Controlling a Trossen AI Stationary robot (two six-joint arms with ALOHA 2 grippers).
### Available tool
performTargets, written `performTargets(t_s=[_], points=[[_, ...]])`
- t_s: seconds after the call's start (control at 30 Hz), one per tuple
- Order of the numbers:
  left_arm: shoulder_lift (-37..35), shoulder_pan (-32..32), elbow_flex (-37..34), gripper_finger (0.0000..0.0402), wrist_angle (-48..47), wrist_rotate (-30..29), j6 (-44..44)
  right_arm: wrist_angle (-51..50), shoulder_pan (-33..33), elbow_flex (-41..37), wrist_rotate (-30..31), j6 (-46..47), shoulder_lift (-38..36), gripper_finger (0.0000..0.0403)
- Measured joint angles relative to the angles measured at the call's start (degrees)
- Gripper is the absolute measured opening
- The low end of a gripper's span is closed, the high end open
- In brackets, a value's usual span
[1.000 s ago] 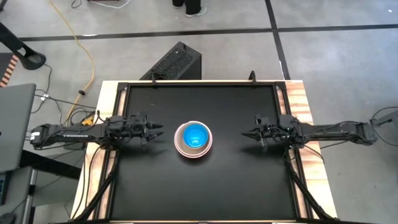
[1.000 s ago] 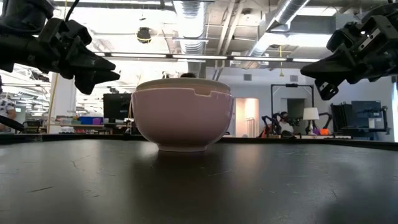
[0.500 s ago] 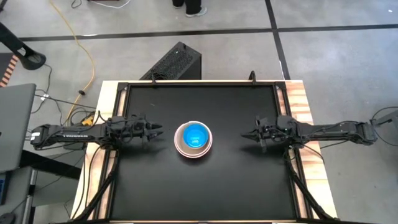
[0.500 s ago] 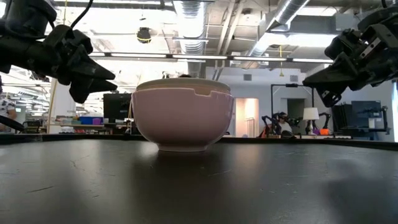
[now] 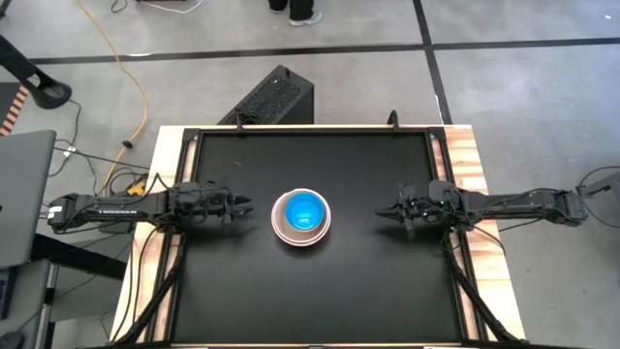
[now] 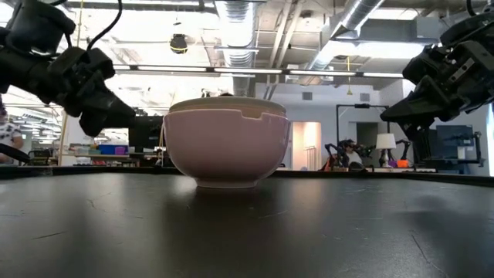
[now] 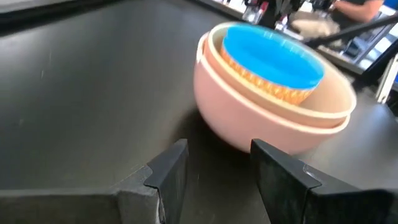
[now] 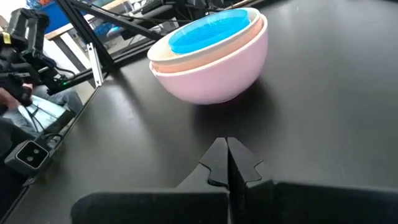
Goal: Nest bowls inside each other
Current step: Return to Home Position
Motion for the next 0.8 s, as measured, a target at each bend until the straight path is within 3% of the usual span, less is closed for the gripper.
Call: performTargets(t_s=[0.37, 0.8], points=[[0.0, 0.02, 0.01, 0.0164, -11.52, 0.03, 0.41, -0.23, 0.0, -0.02, 0.0, 0.0, -0.01, 0.0004], [0.11, 0.01, 0.04, 0.0164, -11.89, 0.03, 0.44, -0.26, 0.0, -0.02, -0.01, 0.0, -0.01, 0.0004]])
